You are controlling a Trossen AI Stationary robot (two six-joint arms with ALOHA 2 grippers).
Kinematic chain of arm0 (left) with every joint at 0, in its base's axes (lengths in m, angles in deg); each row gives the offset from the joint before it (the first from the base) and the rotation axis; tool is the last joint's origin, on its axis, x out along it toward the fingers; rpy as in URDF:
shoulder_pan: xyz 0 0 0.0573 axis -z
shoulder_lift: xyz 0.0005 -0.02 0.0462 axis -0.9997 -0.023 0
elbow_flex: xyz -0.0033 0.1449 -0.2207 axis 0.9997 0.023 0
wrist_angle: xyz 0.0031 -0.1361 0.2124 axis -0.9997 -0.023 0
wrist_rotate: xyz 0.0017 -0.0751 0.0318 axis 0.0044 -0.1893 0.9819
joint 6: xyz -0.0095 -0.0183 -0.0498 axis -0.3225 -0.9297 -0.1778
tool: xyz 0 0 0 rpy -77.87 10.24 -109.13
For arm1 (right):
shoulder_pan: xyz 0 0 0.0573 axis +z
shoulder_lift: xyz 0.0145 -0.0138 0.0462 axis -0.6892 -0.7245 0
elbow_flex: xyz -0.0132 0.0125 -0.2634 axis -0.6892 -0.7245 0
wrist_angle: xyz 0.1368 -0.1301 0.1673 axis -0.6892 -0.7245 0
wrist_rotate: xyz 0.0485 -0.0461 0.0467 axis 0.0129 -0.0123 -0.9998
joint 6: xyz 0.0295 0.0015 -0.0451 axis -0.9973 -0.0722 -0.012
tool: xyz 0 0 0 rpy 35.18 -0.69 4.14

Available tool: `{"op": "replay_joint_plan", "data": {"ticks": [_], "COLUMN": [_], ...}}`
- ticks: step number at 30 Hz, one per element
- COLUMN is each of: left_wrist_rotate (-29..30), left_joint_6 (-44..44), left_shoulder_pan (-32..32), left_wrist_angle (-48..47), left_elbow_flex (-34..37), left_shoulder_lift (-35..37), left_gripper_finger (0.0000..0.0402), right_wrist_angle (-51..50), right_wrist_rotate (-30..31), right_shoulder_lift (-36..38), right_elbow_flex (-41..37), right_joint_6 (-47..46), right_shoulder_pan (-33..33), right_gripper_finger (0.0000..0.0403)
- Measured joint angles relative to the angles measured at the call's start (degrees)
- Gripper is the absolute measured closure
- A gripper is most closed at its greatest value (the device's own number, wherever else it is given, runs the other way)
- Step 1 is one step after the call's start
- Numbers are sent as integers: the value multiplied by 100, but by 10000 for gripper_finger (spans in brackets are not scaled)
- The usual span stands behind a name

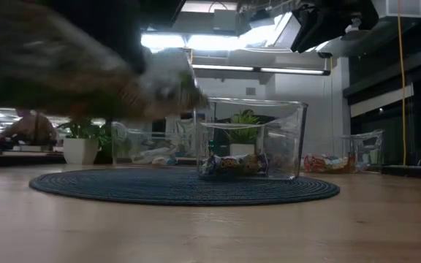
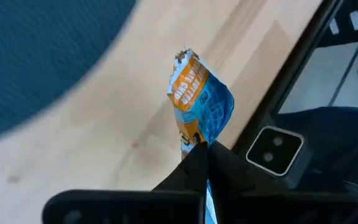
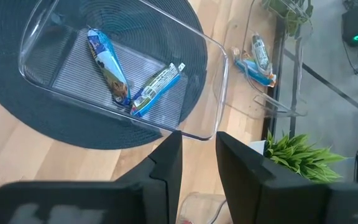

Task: Pick and place Granola Bars by type
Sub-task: Put the yellow granola bar into the top left transparent bin

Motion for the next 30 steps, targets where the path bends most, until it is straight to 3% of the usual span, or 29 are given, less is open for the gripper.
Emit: {"op": "replay_joint_plan", "data": {"ticks": [17, 23, 30], "left_wrist_rotate": [885, 1242, 1259], "left_joint_6": [1661, 2457, 3497], "left_shoulder_pan": [-887, -1674, -2916], "left_wrist_angle": [-2099, -2810, -2908], "left_elbow_flex": [0, 0, 0], "left_shoulder_lift": [1552, 2387, 3253], "left_gripper_finger": [400, 400, 400], "right_wrist_angle": [5, 4, -10], "right_wrist_rotate": [4, 6, 12], "right_shoulder_lift": [0, 0, 0], "right_elbow_flex": [0, 0, 0], "right_joint_6": [-117, -281, -434], "right_shoulder_pan": [1, 2, 2], "right_gripper_finger": [302, 302, 302]}}
